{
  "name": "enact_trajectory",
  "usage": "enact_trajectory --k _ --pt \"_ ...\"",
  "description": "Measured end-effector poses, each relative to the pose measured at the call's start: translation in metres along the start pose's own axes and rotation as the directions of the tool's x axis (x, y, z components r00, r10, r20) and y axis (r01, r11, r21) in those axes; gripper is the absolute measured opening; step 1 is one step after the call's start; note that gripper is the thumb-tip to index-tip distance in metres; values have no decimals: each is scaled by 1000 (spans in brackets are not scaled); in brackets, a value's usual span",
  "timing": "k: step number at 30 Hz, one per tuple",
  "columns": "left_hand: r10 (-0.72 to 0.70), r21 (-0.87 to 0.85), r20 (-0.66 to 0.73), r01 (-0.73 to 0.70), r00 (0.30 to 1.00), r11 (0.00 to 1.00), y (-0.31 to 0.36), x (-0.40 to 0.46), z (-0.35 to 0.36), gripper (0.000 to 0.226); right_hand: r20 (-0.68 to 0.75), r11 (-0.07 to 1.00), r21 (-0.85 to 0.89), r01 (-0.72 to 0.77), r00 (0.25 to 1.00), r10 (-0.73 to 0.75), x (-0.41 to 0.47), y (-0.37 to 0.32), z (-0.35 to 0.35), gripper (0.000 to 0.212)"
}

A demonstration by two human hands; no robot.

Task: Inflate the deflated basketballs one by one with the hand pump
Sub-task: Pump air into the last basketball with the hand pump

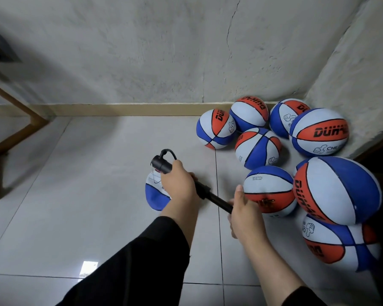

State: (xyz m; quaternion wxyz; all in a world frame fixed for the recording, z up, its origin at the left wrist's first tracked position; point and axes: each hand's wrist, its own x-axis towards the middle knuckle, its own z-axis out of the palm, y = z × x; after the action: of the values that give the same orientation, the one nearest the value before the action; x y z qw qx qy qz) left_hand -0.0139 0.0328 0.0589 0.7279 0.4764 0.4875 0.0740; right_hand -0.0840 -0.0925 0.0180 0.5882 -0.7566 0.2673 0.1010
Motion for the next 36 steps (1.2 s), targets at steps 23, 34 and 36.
enact_trajectory --k 23,34,36 --pt "47 51 43 -49 998 997 -9 -31 9 7 15 998 -47 29 999 -28 -3 -12 4 84" --pt "-13 7 33 12 999 1000 7 -9 6 33 8 998 47 -51 999 51 -6 -17 -10 75" --pt "-28 18 1 28 1000 999 10 3 0 45 8 992 59 -110 994 110 -8 -11 -18 70"
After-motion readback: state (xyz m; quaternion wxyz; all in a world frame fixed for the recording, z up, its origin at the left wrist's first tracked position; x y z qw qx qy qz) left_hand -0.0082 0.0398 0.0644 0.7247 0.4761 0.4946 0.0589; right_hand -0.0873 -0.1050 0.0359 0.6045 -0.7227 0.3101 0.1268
